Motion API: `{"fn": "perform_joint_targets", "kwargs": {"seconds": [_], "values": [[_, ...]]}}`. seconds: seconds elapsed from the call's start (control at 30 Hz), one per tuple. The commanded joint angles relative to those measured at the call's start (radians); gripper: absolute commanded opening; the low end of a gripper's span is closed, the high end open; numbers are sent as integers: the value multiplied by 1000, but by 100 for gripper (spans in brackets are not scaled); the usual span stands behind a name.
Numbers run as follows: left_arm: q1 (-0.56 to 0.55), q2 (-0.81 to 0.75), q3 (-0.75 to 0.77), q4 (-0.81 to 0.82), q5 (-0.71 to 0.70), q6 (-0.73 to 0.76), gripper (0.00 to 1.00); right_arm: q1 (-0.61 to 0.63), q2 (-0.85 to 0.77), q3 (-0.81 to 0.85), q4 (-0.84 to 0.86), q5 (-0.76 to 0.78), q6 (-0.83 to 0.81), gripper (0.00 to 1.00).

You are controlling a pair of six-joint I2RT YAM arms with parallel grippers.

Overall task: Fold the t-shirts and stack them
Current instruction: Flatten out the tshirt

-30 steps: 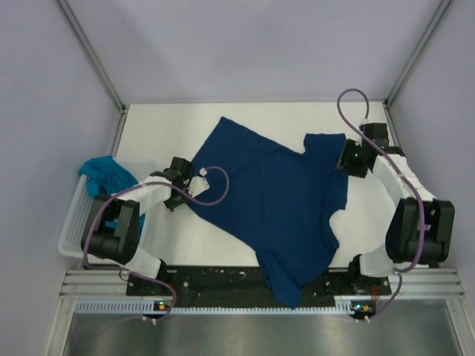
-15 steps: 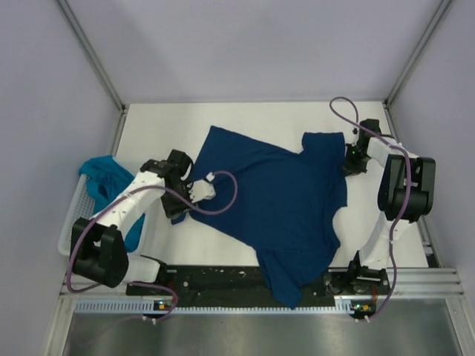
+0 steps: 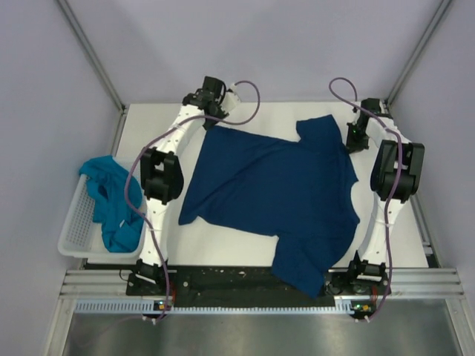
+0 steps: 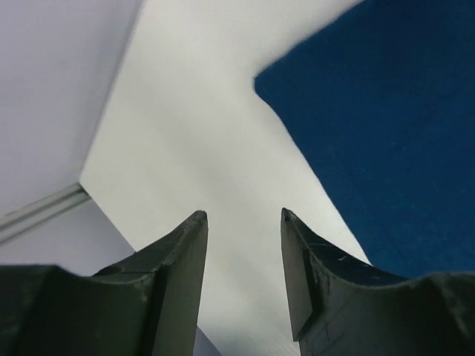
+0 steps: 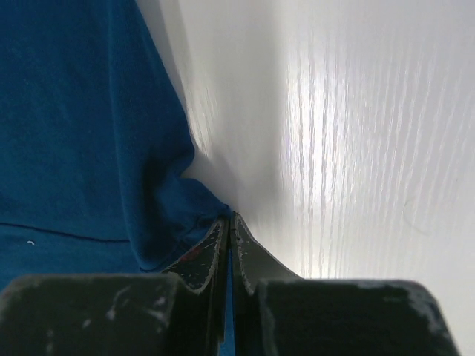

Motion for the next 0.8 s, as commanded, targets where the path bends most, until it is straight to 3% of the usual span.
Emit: {"fn": "perform_joint_targets", "kwargs": {"seconds": [0.0, 0.2, 0.3, 0.53, 0.6, 0.63, 0.7, 0.77], "values": [[-16, 67, -69, 129, -122, 110, 53, -6, 81, 120, -29, -10, -71, 0], [-20, 116, -137, 364, -97, 208, 56, -4, 74, 131, -35, -58, -106, 0], [-20, 179, -83, 399, -90, 253, 55, -4, 54, 103, -35, -54, -129, 0], [-41, 247, -118, 410, -33, 337, 48, -6, 51, 105, -34, 13, -172, 0], [-44, 254, -123, 389, -13, 342, 41, -6, 65, 132, -34, 11, -172, 0], [-46, 257, -123, 378, -10, 345, 33, -6, 74, 154, -34, 7, -171, 0], [-44, 268, -126, 365, -30, 348, 0, -6, 97, 200, -35, 19, -166, 0], [-40, 282, -135, 391, -95, 354, 0, -6, 123, 239, -35, 39, -155, 0]]}}
